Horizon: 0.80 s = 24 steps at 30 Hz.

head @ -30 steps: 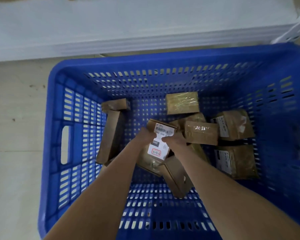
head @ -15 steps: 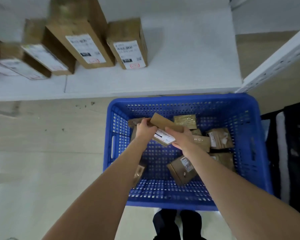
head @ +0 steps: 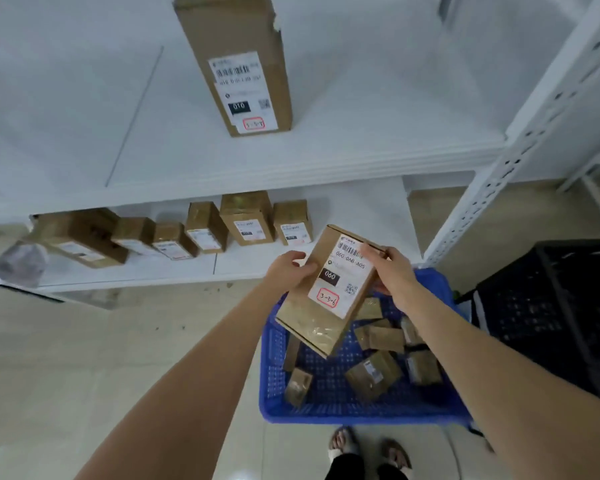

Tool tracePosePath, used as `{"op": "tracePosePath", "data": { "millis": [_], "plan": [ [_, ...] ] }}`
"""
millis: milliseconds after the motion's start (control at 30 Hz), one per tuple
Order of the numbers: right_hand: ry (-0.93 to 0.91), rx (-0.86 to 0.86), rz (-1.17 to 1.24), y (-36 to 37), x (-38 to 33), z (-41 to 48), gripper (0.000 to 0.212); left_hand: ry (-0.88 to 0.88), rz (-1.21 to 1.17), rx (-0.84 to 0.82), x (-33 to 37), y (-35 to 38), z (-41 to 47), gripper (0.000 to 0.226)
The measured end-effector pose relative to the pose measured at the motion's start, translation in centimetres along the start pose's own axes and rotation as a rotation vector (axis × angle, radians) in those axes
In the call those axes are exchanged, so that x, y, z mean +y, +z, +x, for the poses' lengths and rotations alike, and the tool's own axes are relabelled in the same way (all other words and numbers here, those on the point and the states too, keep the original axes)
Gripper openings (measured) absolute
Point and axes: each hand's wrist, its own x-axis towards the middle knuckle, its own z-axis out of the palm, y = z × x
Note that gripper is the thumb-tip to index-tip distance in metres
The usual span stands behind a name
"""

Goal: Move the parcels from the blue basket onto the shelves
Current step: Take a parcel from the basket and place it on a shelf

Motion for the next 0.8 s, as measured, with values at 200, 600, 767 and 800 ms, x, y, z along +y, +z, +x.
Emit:
{"op": "tracePosePath", "data": {
  "millis": [200,600,767,800],
  "plan": [
    [-0.084,0.087,0.124,-3.5,-6.0,-5.9,0.038,0.007,-0.045,-0.166,4.8,-3.1,-7.9,0.051],
    [-0.077,0.021,0.346,-8.6,-8.0,-18.0,0.025,0.224,-0.171,-0.002,7.1,-2.9,-19.5,0.044],
    [-0.039,-0.092,0.241,-10.0,-6.9,-21.4,0.026,0.230,-0.221,0.027,8.1,-1.6,-23.1,0.049],
    [-0.016,-0.132,0.209,-10.0,-6.4,-22.0,0.027,0.224,-0.238,0.032,8.3,-1.2,-23.6,0.049]
  ]
}}
